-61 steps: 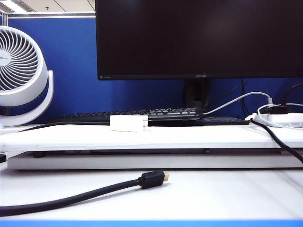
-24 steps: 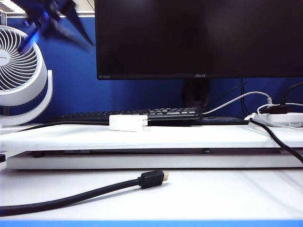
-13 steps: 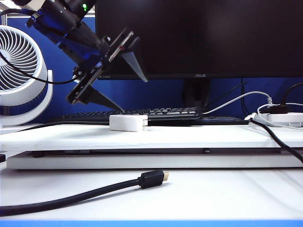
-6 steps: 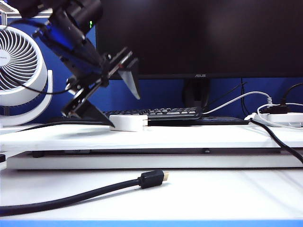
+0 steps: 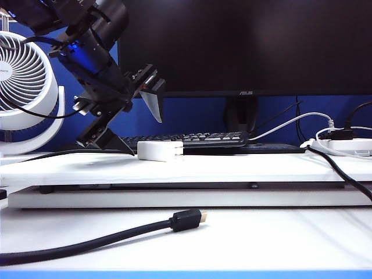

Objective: Pick up the Type-C charging cable and the charging base, insert one end of the Type-C charger into the corresponding slot on the base, and finally place the plugged-in charger back on the table.

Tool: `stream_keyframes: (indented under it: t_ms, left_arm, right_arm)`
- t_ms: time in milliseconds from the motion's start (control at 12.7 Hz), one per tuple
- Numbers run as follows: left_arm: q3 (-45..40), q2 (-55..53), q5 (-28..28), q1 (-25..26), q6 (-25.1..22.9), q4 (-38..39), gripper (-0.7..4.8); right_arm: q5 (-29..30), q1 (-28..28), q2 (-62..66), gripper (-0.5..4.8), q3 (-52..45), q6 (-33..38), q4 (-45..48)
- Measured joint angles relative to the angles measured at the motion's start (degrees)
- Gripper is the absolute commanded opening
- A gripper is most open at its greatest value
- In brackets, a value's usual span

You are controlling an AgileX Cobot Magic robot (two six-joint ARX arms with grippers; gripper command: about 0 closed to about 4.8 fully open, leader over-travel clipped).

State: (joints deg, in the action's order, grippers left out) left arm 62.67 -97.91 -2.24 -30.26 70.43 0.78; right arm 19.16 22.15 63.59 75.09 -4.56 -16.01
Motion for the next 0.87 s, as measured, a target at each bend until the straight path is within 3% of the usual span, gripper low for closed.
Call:
stream_keyframes:
  t_ms: [315, 867]
  left_arm:
    - [0.02, 0.00, 9.38, -1.09, 0.20, 0.94, 4.61]
    - [0.85, -4.02, 5.70, -0.68, 1.16, -5.79, 4.47]
  right_arm:
    - [-0.02, 0.00, 0.02, -0.05, 0.00, 0.00, -1.49]
    - [0.42, 0.02, -0.11, -0.05, 0.00, 0.00, -1.49]
